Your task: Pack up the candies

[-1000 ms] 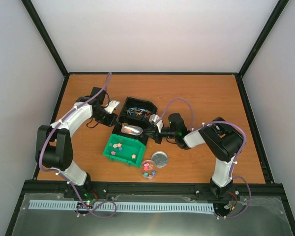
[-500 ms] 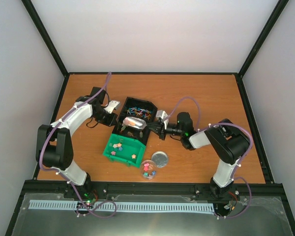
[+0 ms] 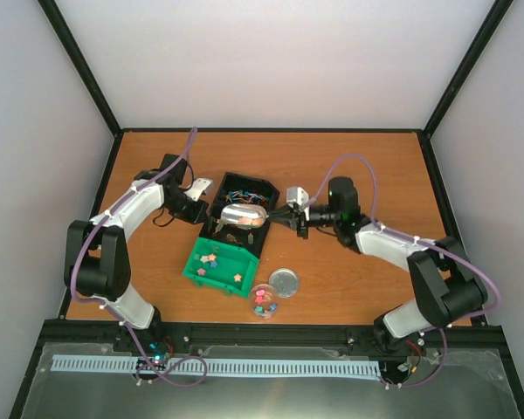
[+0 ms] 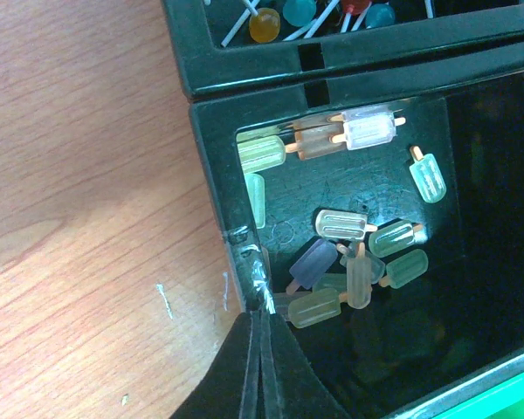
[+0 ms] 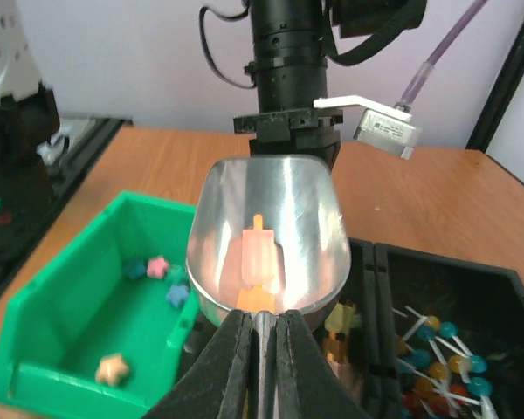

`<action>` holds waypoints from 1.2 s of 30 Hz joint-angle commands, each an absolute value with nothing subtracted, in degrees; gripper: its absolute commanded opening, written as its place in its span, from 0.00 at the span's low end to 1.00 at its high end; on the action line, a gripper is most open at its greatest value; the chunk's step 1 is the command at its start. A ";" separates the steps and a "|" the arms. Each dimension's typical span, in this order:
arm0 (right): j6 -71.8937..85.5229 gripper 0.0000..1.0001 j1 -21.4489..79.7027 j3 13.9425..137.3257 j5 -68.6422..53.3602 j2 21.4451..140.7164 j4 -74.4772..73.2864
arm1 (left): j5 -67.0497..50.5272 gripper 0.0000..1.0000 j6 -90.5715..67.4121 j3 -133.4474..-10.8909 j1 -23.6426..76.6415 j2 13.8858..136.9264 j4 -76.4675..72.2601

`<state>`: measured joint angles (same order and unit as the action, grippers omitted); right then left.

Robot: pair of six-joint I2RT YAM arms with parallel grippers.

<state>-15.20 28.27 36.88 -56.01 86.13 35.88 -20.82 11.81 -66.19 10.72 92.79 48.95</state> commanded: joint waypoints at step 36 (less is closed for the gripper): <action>-75.47 0.03 29.41 51.80 -40.70 63.82 -59.14 | -23.17 0.01 12.66 -64.78 11.25 94.82 51.88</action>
<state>-80.42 26.37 50.26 -45.93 64.53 -60.60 -22.20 11.81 -66.37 10.61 93.06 49.15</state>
